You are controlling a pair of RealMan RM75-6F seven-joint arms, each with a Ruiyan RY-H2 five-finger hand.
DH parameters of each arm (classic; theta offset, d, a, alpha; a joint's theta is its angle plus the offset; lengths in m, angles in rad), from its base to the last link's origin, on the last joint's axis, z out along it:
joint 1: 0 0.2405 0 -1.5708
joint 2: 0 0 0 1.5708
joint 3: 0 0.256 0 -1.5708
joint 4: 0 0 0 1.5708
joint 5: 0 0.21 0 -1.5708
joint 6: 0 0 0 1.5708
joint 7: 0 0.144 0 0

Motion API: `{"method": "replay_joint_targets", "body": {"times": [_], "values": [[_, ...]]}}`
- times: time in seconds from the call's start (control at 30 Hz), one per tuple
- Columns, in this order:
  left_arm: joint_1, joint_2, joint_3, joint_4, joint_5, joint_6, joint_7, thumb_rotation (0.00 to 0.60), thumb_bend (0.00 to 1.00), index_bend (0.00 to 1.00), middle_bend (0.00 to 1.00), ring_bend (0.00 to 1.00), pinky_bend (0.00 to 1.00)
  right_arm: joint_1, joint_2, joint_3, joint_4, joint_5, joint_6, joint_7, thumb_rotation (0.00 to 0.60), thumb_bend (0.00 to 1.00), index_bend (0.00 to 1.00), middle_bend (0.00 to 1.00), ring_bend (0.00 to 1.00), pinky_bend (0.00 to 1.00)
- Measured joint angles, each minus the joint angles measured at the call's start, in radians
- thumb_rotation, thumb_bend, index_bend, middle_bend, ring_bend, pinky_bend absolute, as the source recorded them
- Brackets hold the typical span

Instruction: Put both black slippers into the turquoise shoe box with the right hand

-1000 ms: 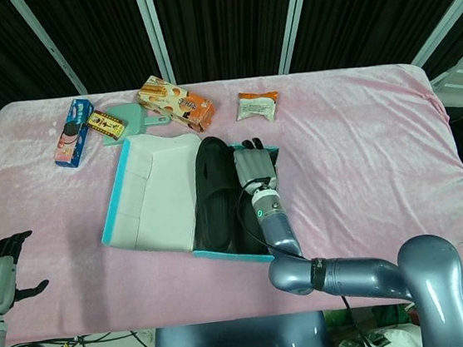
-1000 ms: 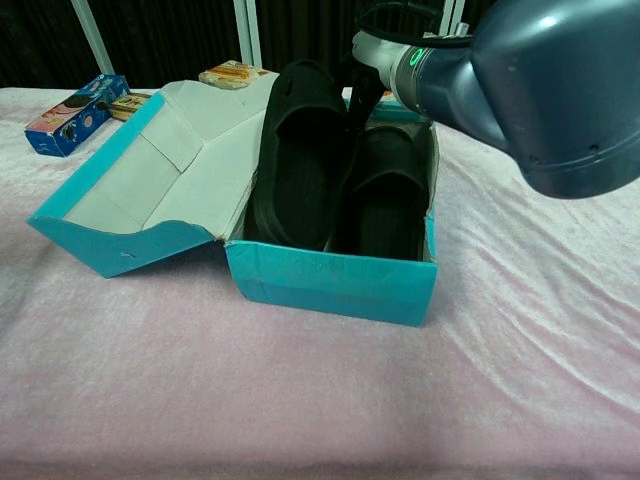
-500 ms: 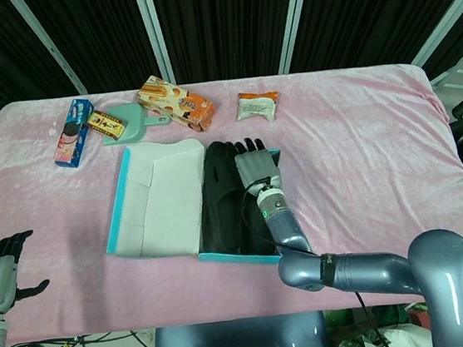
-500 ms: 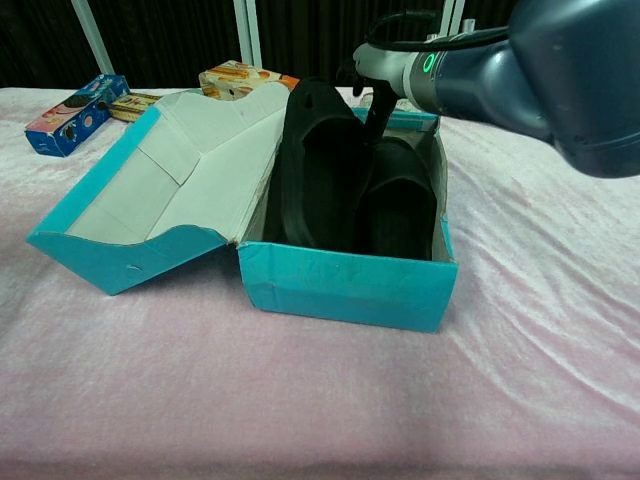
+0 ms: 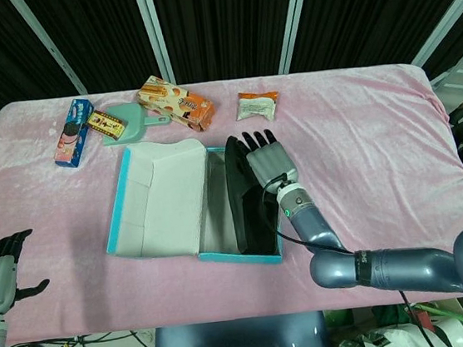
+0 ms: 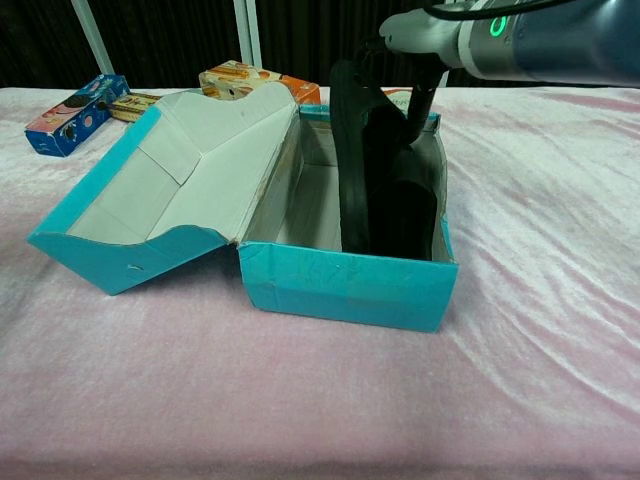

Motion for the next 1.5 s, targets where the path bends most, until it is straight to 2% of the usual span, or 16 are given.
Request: {"method": "replay_joint_targets", "body": {"times": [0.1,0.17,0.4,0.5,0.57,0.67,0.7,0.8,0.87,0.93,1.07,1.23,1.5], "values": [[-0.004,-0.002,-0.001,-0.001,-0.001,-0.004,0.003,0.600,0.00,0.13,0.16,0.12,0.03,-0.001,0.062,-0.023,-0.064,0.000,-0.014,-0.011,0.600,0.00,0.00,0.00,0.00,0.05],[-0.008,-0.003,-0.002,-0.004,0.001,-0.007,0.006,0.600,0.00,0.13,0.16,0.12,0.03,0.001,0.071,-0.037,-0.083,0.004,-0.018,-0.009,0.600,0.00,0.00,0.00,0.00,0.05],[-0.008,-0.001,-0.003,-0.008,0.005,-0.001,0.008,0.600,0.00,0.13,0.16,0.12,0.03,0.023,0.005,-0.061,-0.044,0.003,0.000,0.005,0.600,0.02,0.00,0.00,0.00,0.05],[-0.003,0.001,-0.001,-0.002,0.001,0.001,0.001,0.600,0.00,0.13,0.16,0.12,0.03,0.028,0.002,-0.067,-0.036,-0.003,0.005,0.009,0.600,0.19,0.00,0.00,0.00,0.05],[-0.001,0.001,0.000,0.003,-0.003,0.000,-0.005,0.600,0.00,0.13,0.16,0.12,0.03,0.028,0.015,-0.072,-0.048,-0.025,0.011,0.010,0.600,0.34,0.00,0.00,0.00,0.05],[-0.001,-0.001,0.000,0.009,-0.002,-0.001,-0.012,0.600,0.00,0.13,0.16,0.12,0.03,0.026,0.049,-0.080,-0.081,-0.066,0.016,0.008,0.600,0.48,0.00,0.04,0.00,0.05],[-0.002,-0.002,0.000,0.010,0.001,-0.001,-0.013,0.600,0.00,0.13,0.16,0.12,0.03,0.025,0.071,-0.084,-0.103,-0.083,0.014,0.008,0.600,0.51,0.00,0.05,0.00,0.05],[-0.005,-0.005,0.000,0.012,0.006,-0.002,-0.015,0.600,0.00,0.13,0.16,0.12,0.03,0.022,0.134,-0.091,-0.158,-0.114,-0.001,0.010,0.600,0.72,0.05,0.12,0.00,0.05],[-0.005,-0.005,-0.001,0.013,0.006,-0.002,-0.016,0.600,0.00,0.13,0.16,0.12,0.03,0.019,0.190,-0.094,-0.202,-0.139,-0.028,0.020,0.600,0.91,0.11,0.16,0.00,0.05],[-0.005,-0.006,-0.001,0.014,0.005,-0.003,-0.016,0.600,0.00,0.13,0.16,0.12,0.03,0.012,0.242,-0.094,-0.246,-0.171,-0.064,0.045,0.600,0.99,0.14,0.19,0.00,0.05],[-0.007,-0.008,-0.001,0.014,0.010,-0.003,-0.016,0.600,0.00,0.13,0.16,0.12,0.03,-0.010,0.284,-0.082,-0.280,-0.239,-0.125,0.139,0.600,1.00,0.17,0.20,0.00,0.05],[-0.001,-0.010,0.003,0.020,0.012,0.002,-0.023,0.600,0.00,0.13,0.16,0.12,0.03,-0.024,0.281,-0.070,-0.259,-0.324,-0.174,0.249,0.600,1.00,0.17,0.20,0.00,0.05],[-0.002,-0.018,0.005,0.035,0.011,-0.005,-0.036,0.600,0.00,0.13,0.16,0.12,0.03,0.046,0.190,-0.059,-0.178,-0.262,-0.153,0.247,0.600,1.00,0.17,0.19,0.00,0.05]]}}
